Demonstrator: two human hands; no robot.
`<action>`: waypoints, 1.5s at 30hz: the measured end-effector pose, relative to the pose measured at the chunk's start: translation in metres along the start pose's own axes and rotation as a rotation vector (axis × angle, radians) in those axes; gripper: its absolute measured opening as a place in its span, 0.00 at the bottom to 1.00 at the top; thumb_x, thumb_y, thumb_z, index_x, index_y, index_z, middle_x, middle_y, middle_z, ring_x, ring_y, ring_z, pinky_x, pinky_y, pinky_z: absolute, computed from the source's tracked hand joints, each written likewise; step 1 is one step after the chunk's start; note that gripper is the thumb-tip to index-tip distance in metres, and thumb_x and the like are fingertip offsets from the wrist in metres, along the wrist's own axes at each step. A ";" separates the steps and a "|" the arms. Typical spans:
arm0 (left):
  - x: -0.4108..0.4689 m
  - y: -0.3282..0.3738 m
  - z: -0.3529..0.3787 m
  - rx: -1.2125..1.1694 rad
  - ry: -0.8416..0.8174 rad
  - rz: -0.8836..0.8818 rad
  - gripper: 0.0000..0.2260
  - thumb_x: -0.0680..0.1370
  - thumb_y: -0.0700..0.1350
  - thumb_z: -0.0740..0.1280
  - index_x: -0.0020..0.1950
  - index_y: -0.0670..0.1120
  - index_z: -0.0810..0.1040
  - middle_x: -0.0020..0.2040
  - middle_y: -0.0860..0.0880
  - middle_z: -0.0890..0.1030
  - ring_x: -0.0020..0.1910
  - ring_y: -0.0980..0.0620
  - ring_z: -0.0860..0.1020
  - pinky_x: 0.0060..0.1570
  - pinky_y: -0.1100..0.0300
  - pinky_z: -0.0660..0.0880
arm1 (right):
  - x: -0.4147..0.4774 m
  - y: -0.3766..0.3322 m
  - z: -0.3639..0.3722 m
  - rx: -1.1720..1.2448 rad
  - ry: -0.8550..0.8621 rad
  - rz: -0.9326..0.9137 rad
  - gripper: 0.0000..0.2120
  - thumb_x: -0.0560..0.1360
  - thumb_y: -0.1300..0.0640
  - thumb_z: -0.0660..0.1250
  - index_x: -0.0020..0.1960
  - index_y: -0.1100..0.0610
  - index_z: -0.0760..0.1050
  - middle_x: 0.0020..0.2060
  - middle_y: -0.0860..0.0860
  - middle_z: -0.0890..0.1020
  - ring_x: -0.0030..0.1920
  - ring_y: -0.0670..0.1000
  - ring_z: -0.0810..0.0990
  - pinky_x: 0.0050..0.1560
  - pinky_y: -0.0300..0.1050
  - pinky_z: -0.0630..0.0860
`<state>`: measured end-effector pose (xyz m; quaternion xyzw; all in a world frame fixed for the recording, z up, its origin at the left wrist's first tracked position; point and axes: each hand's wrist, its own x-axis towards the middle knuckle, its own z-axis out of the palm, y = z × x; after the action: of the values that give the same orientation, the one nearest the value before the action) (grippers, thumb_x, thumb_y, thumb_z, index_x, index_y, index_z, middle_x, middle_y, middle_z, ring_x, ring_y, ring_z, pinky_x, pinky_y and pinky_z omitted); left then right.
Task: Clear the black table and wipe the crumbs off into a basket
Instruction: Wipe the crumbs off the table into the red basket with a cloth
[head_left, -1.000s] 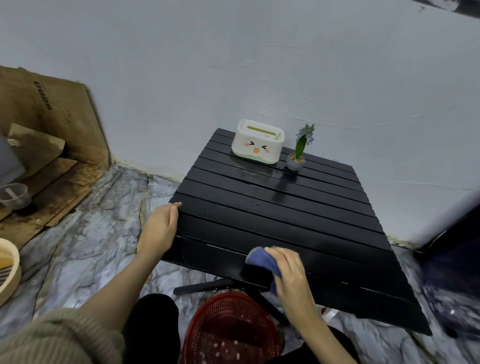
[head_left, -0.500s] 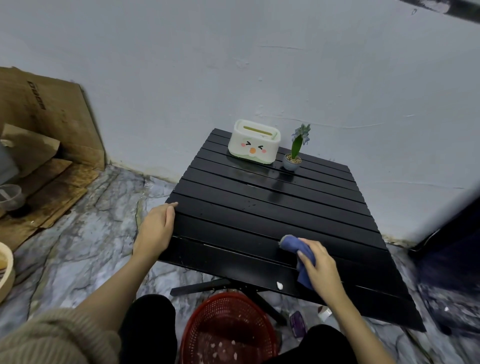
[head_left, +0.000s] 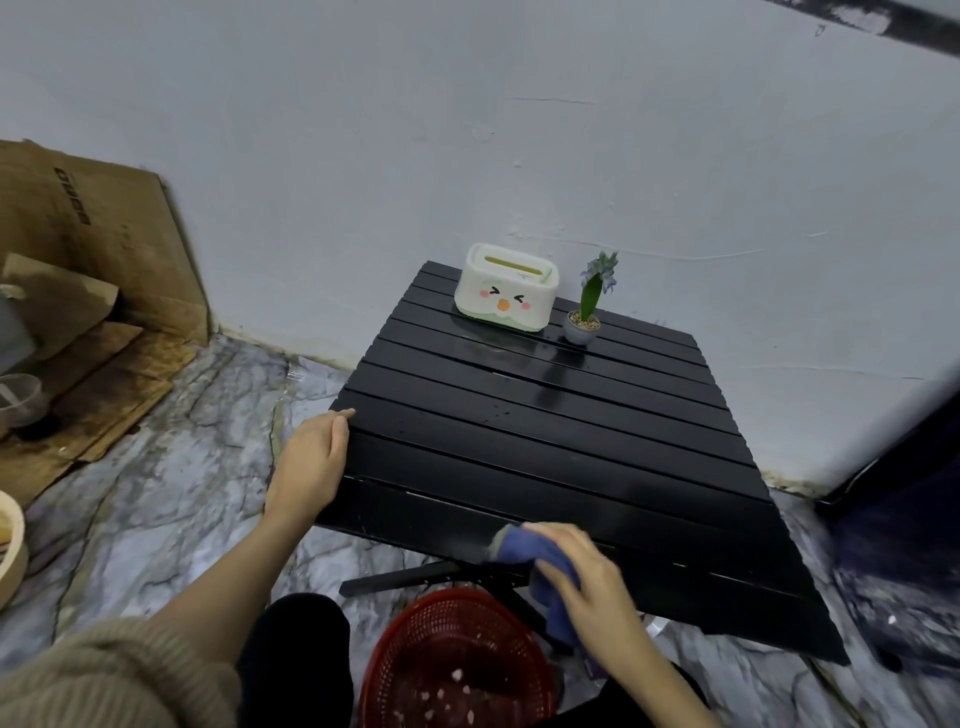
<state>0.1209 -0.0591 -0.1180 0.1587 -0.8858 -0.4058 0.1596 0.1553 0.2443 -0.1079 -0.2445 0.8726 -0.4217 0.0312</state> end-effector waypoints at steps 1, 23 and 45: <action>0.000 0.000 0.000 0.000 0.002 0.001 0.18 0.80 0.44 0.50 0.62 0.40 0.74 0.62 0.41 0.77 0.62 0.44 0.73 0.61 0.53 0.67 | 0.002 0.003 -0.011 0.007 0.055 0.012 0.15 0.73 0.48 0.58 0.57 0.51 0.75 0.55 0.40 0.78 0.57 0.37 0.74 0.57 0.26 0.66; 0.002 0.000 0.003 -0.010 0.128 -0.038 0.21 0.77 0.47 0.49 0.62 0.39 0.73 0.61 0.39 0.77 0.61 0.44 0.74 0.55 0.63 0.63 | 0.237 -0.038 0.129 -0.278 -0.019 0.047 0.21 0.78 0.59 0.57 0.71 0.57 0.62 0.71 0.55 0.65 0.73 0.53 0.58 0.70 0.49 0.59; 0.023 0.041 -0.035 -0.119 0.012 0.032 0.17 0.80 0.44 0.52 0.66 0.41 0.70 0.67 0.44 0.73 0.67 0.50 0.69 0.54 0.75 0.58 | 0.149 -0.066 0.148 -0.232 -0.057 -0.078 0.19 0.77 0.61 0.59 0.68 0.58 0.66 0.69 0.57 0.70 0.71 0.54 0.63 0.70 0.47 0.60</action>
<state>0.1083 -0.0662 -0.0614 0.1373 -0.8616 -0.4542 0.1803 0.0891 0.0354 -0.1307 -0.2920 0.9042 -0.3115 0.0109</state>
